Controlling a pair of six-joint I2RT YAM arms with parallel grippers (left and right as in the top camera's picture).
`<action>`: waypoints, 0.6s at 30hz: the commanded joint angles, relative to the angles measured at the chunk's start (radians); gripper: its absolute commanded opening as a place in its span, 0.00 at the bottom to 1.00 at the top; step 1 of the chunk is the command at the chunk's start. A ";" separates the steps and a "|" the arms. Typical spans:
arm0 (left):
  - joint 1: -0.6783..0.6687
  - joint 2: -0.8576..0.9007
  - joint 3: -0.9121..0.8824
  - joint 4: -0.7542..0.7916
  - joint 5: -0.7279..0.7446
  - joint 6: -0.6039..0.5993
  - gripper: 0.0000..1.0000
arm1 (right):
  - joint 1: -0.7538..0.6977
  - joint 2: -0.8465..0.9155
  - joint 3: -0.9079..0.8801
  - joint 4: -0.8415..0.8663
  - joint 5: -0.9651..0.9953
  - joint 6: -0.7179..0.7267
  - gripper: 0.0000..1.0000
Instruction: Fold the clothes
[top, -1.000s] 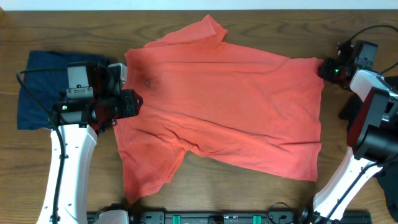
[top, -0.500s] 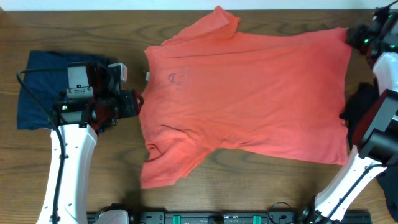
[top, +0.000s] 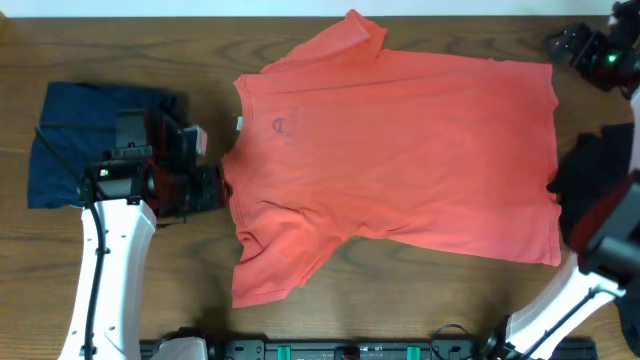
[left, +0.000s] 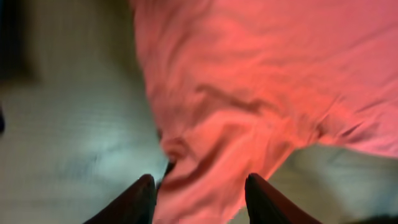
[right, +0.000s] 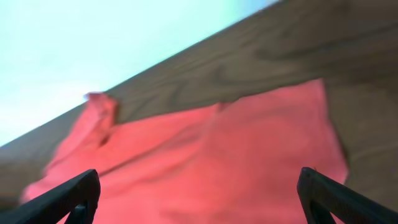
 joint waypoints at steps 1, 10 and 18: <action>-0.002 0.017 -0.051 -0.051 -0.039 -0.027 0.49 | 0.004 -0.144 0.028 -0.098 -0.074 -0.021 0.99; -0.002 0.021 -0.361 0.039 -0.001 -0.066 0.49 | 0.058 -0.219 0.024 -0.452 -0.069 -0.047 0.99; -0.002 0.025 -0.530 0.345 0.005 -0.119 0.53 | 0.136 -0.219 -0.058 -0.555 0.067 -0.083 0.99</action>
